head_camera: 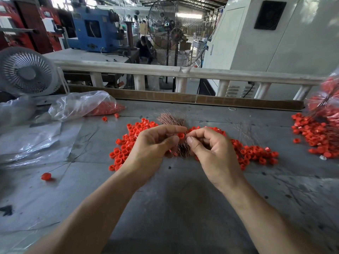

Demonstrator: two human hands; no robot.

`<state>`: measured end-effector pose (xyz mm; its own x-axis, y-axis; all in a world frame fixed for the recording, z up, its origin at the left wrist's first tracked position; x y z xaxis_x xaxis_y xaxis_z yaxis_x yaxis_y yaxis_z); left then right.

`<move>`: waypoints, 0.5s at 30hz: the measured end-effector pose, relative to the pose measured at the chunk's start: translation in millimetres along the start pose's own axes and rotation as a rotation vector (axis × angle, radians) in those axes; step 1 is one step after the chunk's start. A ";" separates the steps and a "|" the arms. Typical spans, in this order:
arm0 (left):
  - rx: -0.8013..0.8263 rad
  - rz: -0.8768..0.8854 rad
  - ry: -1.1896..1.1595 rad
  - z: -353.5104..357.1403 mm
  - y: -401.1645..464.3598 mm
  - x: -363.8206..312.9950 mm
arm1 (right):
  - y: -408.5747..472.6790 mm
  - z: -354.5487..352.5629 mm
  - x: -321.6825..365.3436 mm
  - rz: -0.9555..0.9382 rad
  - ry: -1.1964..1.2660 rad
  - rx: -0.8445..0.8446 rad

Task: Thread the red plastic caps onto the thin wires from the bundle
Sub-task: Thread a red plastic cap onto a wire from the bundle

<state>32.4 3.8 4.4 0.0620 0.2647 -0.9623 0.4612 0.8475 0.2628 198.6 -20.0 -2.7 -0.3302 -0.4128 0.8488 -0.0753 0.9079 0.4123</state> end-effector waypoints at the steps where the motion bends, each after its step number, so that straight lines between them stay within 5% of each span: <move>1: 0.001 -0.001 0.003 -0.3 0.1 0.7 | -0.3 0.2 0.2 0.002 -0.005 0.001; 15: -0.005 0.022 0.045 3.5 0.0 -1.5 | -1.6 1.7 1.9 0.020 -0.034 0.000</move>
<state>35.5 1.8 5.5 0.0315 0.3034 -0.9524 0.4558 0.8436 0.2838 196.5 -22.1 -2.3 -0.3636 -0.3915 0.8453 -0.0684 0.9162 0.3949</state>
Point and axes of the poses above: each hand's wrist, its own y-axis towards the middle knuckle, its own z-axis out of the palm, x = y × z, the point moved 3 cm from there along y, towards the middle knuckle, and after that the axes turned 10 degrees about x, right-handed, at the moved point
